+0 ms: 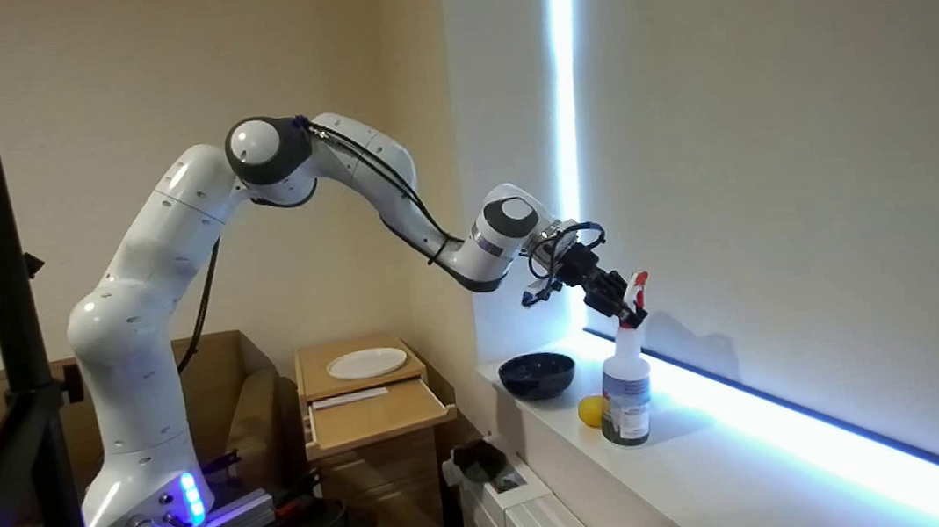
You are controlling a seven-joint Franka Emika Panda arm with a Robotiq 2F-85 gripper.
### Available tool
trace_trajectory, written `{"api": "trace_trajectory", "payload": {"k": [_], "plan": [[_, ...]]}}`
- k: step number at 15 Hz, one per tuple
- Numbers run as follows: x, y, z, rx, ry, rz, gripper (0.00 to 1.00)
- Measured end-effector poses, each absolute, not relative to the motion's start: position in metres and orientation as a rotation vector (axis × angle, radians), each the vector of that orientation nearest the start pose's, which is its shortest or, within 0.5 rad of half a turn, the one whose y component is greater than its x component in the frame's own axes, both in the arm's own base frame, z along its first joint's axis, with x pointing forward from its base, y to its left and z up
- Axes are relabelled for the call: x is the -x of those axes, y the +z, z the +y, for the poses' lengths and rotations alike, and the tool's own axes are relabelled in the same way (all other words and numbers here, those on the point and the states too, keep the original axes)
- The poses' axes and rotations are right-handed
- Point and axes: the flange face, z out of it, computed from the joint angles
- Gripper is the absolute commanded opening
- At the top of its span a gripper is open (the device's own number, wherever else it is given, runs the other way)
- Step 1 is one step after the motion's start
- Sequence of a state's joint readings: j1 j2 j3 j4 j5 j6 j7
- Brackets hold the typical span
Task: Pick up the bottle from the counter and put it on the white plate
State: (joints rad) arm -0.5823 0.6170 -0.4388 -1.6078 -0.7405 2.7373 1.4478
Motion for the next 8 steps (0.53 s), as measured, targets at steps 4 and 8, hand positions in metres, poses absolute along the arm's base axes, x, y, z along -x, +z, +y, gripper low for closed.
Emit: {"api": "trace_trajectory", "payload": {"k": [4, 8], "plan": [[-0.441, 0.388, -0.578, -1.697, 0.757, -2.063, 0.08], [-0.426, 0.482, -0.575, -1.725, 0.9, -2.095, 0.08]]}}
